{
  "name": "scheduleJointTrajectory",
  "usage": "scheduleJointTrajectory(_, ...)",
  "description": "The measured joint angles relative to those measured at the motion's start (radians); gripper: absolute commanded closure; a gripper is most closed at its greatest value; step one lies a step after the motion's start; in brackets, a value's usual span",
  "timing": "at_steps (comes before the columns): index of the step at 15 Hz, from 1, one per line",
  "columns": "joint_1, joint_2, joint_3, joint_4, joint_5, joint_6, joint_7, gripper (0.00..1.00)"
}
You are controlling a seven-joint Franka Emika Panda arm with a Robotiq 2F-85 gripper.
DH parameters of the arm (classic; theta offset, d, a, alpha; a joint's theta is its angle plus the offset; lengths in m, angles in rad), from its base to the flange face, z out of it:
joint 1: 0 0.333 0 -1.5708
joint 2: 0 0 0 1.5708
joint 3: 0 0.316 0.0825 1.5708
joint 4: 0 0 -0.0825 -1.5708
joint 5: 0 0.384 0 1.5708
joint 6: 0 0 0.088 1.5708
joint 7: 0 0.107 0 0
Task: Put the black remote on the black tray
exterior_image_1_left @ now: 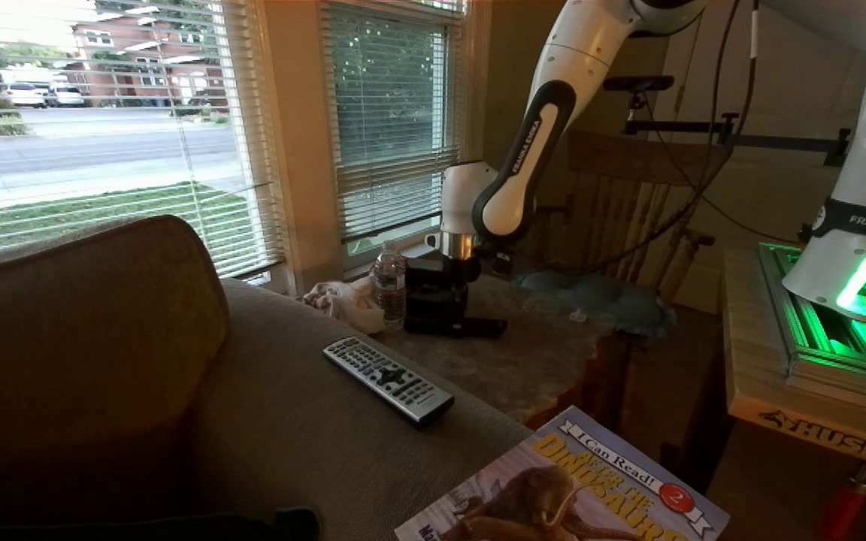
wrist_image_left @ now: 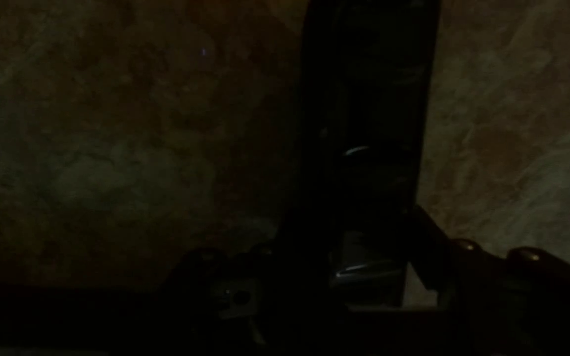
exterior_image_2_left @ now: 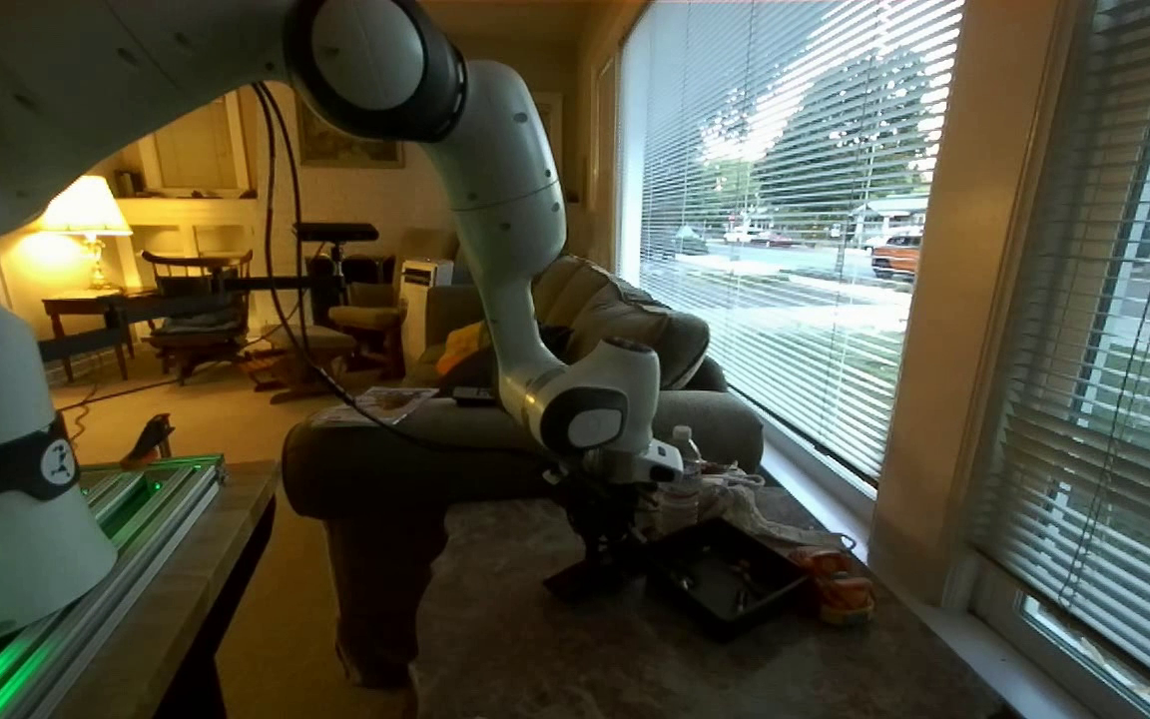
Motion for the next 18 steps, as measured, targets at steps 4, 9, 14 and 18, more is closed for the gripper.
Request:
scheduleJointTrajectory(4, 0.058, -0.013, 0.010, 0.000, 0.000, -0.053, 0.000, 0.71)
scheduleJointTrajectory(9, 0.132, -0.088, 0.001, -0.039, 0.000, -0.117, 0.024, 0.71)
scheduleJointTrajectory(14, 0.161, -0.203, -0.008, -0.123, 0.000, -0.194, 0.084, 0.71)
scheduleJointTrajectory(18, 0.180, -0.312, -0.052, -0.218, 0.000, -0.242, 0.173, 0.71)
